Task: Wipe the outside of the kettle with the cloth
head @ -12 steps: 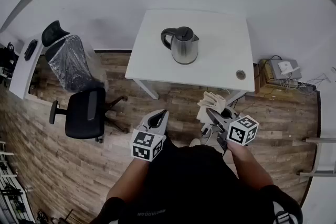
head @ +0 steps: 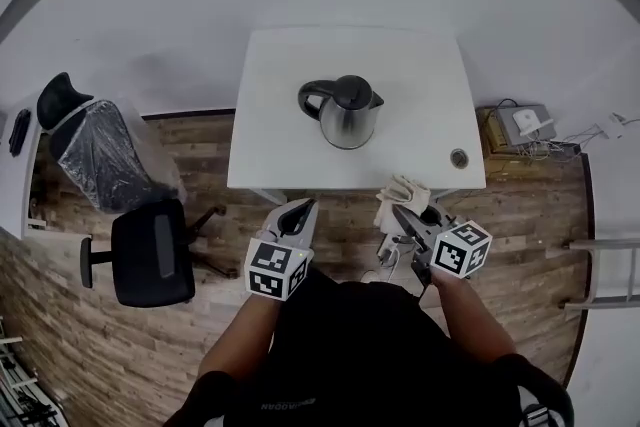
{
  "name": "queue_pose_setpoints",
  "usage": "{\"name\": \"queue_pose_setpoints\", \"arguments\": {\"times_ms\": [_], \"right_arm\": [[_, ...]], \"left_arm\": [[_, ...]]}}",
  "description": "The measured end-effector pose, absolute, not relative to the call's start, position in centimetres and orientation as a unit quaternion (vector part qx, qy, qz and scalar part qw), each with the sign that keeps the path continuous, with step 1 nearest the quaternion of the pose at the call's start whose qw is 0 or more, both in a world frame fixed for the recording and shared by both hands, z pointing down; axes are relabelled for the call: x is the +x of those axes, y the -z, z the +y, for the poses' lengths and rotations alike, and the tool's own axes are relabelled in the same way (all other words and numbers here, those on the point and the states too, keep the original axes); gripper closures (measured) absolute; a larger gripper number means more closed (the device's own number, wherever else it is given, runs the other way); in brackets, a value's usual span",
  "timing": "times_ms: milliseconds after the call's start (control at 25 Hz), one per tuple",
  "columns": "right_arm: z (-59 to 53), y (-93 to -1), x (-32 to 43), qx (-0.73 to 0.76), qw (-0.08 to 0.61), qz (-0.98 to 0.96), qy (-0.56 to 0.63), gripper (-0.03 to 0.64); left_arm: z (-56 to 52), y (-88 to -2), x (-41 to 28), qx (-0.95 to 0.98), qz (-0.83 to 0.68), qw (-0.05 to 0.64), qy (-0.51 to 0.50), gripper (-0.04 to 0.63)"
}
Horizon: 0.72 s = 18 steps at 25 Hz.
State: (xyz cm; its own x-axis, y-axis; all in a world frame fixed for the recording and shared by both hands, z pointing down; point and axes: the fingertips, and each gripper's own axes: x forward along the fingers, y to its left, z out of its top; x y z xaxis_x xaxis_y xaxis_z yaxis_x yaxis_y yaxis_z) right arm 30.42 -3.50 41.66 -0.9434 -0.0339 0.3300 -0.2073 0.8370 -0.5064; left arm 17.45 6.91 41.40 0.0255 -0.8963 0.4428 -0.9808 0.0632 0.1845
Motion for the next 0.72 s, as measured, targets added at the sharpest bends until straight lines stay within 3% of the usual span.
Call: {"name": "queue_pose_setpoints", "arguments": {"times_ms": [480,720], "right_arm": [[-6.3,-40.2,18.6,0.185,0.198,-0.942,-0.200,0.523],[-7.5,-38.5,15.4,0.247,0.240,-0.934,-0.091,0.523]], "left_arm": [[2.5,-42.3,4.7,0.760,-0.603,0.223,-0.099,0.588],[1.2,-43.7,1.2,0.796,-0.555,0.220,-0.103,0.588]]}}
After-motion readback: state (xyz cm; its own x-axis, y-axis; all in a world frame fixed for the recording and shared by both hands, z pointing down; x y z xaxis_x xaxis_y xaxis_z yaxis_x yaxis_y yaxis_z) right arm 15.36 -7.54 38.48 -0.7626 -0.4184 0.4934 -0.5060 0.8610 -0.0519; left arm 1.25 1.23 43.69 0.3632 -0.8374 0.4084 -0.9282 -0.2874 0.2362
